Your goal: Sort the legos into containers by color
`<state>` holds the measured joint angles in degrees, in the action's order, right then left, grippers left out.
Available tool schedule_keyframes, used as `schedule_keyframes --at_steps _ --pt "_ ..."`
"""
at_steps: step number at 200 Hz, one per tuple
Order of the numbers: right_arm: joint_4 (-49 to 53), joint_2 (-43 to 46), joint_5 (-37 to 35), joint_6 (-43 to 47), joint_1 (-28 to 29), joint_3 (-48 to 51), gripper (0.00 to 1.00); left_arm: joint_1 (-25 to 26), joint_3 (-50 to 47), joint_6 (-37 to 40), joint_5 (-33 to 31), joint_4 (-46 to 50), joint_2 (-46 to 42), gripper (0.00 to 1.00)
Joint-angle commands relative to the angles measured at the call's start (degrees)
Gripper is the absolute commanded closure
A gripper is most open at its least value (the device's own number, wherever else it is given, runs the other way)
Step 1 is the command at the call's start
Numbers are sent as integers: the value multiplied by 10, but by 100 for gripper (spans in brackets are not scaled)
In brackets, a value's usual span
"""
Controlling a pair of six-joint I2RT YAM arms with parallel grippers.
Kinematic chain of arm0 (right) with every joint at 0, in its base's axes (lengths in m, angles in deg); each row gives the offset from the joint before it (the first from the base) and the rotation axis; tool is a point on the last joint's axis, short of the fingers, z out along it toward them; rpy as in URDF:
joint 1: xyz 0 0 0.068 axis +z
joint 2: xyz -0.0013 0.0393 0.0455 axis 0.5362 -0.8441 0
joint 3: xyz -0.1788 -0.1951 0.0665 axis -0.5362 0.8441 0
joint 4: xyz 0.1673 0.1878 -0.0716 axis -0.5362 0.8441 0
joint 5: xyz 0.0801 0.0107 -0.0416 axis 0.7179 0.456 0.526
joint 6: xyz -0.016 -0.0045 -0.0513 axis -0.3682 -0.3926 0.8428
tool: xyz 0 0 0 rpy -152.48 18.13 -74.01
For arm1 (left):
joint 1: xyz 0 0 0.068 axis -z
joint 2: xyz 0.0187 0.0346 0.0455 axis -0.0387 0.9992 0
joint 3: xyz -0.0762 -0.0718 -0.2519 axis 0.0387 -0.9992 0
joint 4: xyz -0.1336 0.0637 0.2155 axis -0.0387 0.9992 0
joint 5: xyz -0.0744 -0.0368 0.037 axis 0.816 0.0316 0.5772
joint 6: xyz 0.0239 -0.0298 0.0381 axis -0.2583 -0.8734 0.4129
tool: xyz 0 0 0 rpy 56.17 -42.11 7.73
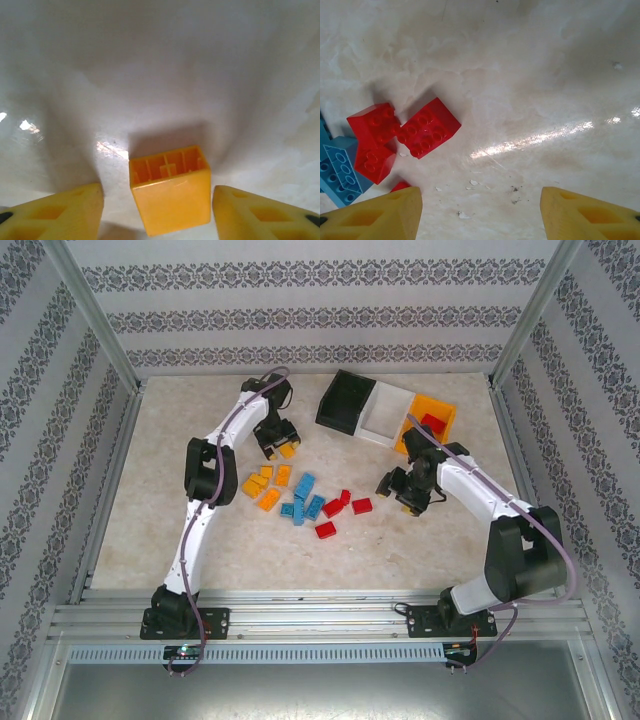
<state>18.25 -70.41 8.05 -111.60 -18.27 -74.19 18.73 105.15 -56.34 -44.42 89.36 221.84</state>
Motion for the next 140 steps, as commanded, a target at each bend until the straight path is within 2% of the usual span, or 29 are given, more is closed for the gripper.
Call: schedule_keyframes --at_steps 1,34,71,104,140 --pt "-10 16 4 -11 5 4 35 2 13 0 -5 35 18 50" --pt "-8 12 5 -12 5 -2 35 2 16 12 2 24 14 59" --pt "-1 6 3 -8 5 -12 35 3 20 33 6 2 -11 61" --pt "6 5 0 -4 5 -9 36 8 15 50 57 -82 -54 63" --pt "15 21 -5 -5 5 20 35 19 12 23 157 -232 -82 64"
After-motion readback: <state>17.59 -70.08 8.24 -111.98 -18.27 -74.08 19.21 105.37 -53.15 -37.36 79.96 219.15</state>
